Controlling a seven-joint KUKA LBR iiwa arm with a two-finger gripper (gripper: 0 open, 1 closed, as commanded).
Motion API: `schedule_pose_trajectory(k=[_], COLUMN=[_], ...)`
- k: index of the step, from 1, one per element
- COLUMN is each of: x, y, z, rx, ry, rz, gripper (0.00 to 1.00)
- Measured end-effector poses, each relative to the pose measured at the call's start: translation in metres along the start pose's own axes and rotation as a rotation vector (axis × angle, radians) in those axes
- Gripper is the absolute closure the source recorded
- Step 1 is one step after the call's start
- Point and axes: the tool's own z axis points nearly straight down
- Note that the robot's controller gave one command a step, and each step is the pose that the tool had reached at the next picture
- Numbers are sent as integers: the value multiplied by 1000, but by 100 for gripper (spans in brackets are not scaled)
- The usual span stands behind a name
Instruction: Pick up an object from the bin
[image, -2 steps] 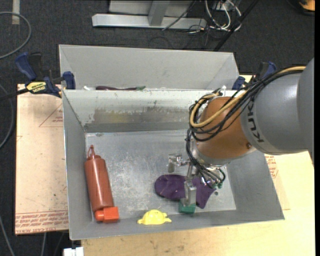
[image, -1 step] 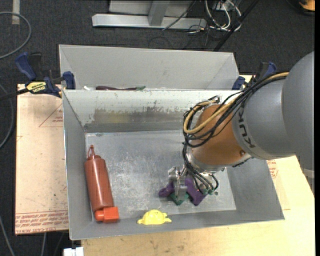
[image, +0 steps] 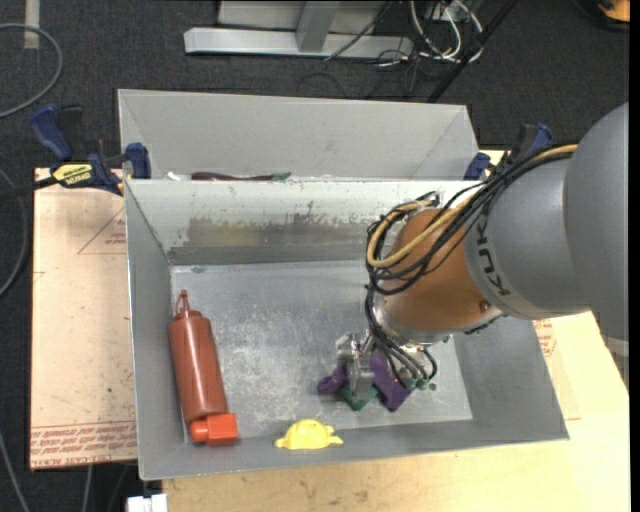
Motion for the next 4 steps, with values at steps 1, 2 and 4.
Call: schedule_pose_trajectory(k=[1,2,4], x=[1,1,1], y=[0,0,0], z=[-3,-18,-49], rx=[0,0,0], ry=[1,0,4], rz=[0,-1,-1], gripper=[100,100,100])
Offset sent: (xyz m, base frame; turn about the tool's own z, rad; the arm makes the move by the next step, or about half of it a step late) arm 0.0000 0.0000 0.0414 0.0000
